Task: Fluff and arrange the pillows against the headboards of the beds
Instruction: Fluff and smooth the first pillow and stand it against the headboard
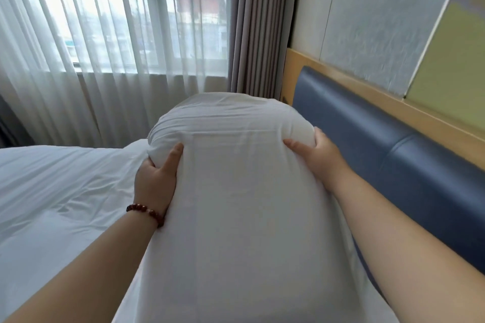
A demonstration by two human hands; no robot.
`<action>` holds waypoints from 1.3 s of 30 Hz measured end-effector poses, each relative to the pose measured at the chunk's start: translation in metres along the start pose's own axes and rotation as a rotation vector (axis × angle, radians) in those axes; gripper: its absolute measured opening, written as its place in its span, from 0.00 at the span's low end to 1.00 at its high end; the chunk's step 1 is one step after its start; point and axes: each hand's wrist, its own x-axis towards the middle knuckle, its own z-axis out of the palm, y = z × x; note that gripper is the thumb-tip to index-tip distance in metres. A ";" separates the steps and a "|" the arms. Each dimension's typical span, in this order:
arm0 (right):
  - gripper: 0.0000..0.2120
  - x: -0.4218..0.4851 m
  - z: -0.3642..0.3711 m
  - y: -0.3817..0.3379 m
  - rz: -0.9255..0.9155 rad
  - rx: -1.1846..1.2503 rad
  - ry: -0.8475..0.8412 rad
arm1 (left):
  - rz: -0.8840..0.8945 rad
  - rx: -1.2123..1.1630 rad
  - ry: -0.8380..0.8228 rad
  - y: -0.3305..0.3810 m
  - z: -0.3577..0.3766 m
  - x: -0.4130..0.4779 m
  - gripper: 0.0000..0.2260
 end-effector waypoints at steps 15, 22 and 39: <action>0.43 0.268 0.155 0.207 0.221 -0.080 -0.036 | -0.163 0.091 -0.052 -0.204 0.204 0.224 0.16; 0.48 0.327 0.204 0.324 0.409 -0.155 -0.035 | -0.278 0.154 -0.157 -0.311 0.289 0.268 0.14; 0.46 0.331 0.286 0.433 0.485 -0.404 0.053 | 0.446 1.009 -0.669 -0.360 0.395 0.330 0.37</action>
